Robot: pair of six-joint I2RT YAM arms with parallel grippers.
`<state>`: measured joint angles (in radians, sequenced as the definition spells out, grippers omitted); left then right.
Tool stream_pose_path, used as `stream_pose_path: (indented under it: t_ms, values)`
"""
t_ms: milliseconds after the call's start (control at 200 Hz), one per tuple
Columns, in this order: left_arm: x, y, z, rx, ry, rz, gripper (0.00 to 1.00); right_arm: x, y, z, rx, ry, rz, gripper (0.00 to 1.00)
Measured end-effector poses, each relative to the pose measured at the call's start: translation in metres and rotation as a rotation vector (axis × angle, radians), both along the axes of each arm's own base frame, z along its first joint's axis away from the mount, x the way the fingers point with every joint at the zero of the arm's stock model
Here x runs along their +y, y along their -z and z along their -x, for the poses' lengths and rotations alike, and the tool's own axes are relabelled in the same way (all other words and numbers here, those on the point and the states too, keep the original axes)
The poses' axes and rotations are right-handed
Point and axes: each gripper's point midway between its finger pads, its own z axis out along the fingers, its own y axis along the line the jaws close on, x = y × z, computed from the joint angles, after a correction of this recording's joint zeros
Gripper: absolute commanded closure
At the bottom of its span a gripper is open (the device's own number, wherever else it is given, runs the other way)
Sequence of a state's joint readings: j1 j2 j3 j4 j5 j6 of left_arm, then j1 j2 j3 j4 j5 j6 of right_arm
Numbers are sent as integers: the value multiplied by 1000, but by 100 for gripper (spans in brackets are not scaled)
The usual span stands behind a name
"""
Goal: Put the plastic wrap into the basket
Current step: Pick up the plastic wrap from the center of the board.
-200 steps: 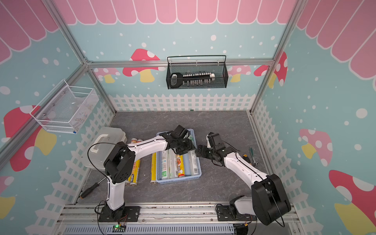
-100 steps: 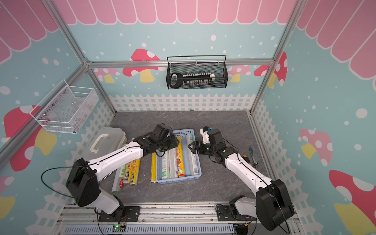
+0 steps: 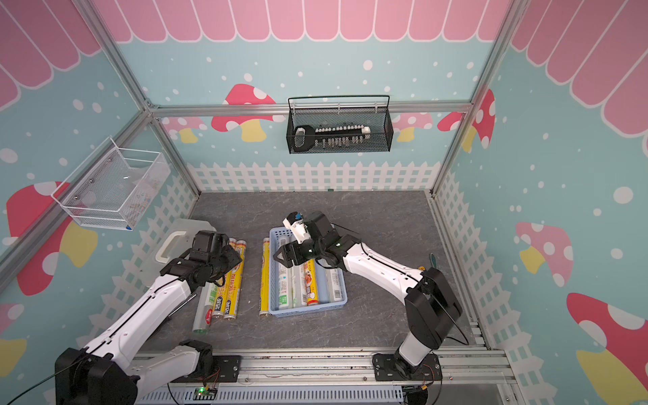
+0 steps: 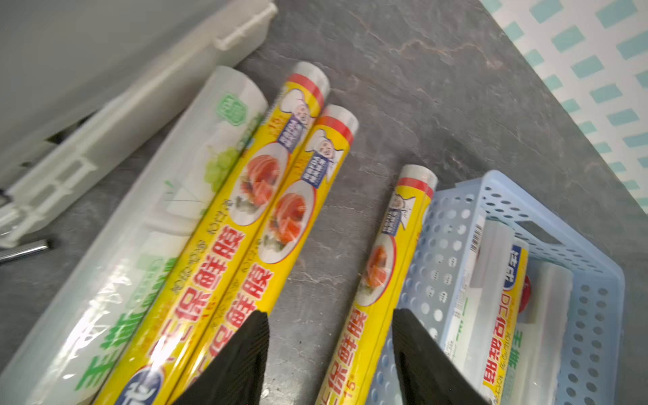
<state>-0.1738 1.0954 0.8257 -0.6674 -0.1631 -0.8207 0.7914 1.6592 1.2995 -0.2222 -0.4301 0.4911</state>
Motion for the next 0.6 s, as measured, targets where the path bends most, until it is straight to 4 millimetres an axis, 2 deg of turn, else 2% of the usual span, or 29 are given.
stream_pose_path:
  t_ms: [180,255,355,435,595]
  values:
    - [42,8,17,36,-135,-16,36,42,12,14,3,-100,49,17]
    - [60,17,25,64,-194,-16,31,56,18,19,8,-132,64,17]
    - [77,26,32,100,-252,4,30,70,25,26,26,-166,72,17]
    - [83,34,33,129,-261,24,29,79,31,26,40,-184,73,17]
    - [80,53,33,209,-216,31,29,86,44,25,69,-197,87,17]
